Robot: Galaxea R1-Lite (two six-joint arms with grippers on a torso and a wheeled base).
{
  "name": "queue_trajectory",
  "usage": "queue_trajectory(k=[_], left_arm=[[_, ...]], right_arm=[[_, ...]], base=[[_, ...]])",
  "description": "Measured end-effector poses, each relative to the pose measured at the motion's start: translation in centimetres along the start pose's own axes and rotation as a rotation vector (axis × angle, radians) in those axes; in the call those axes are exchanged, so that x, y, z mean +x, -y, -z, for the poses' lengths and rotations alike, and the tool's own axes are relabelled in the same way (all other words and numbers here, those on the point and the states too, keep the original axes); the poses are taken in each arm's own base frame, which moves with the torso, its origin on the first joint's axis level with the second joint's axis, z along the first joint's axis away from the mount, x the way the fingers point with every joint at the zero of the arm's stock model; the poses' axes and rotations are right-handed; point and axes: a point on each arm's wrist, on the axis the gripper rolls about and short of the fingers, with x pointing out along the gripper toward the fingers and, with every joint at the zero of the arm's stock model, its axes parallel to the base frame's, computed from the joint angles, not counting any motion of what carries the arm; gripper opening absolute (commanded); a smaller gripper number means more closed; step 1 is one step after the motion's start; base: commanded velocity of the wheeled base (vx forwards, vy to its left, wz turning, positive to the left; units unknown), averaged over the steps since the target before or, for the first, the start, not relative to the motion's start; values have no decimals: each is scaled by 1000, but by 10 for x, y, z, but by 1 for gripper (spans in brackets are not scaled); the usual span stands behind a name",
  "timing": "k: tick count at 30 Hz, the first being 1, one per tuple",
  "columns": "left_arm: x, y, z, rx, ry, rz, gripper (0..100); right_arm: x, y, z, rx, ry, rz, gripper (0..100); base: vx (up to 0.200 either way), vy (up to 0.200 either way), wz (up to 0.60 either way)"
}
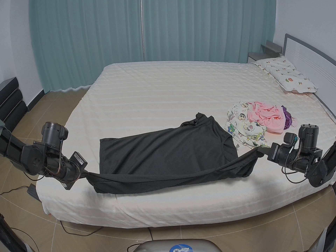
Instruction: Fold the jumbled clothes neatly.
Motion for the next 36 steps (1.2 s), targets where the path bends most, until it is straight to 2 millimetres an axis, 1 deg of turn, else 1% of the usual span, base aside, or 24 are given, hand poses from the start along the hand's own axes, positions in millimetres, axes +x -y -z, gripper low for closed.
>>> queue_trajectory(k=[7,15,21,28,36], left_arm=[[2,2,-1,0,-10,9,0],[4,3,-2,1,-28,24,0],[9,5,-4,0,-29,18,0],[25,10,-16,-16,-22,8,0],[54,11,-27,-36,-49,-48,0]], right_arm=[[3,0,-1,-2,-1,-3,0],[12,1,0,1,-19,-2,0],[21,2,0,0,-28,-5,0],[38,3,3,-1,-47,-13,0],[49,9,9,13,-71,-3,0]], base=[[200,0,0],[0,0,0],[0,0,0],[0,0,0],[0,0,0]])
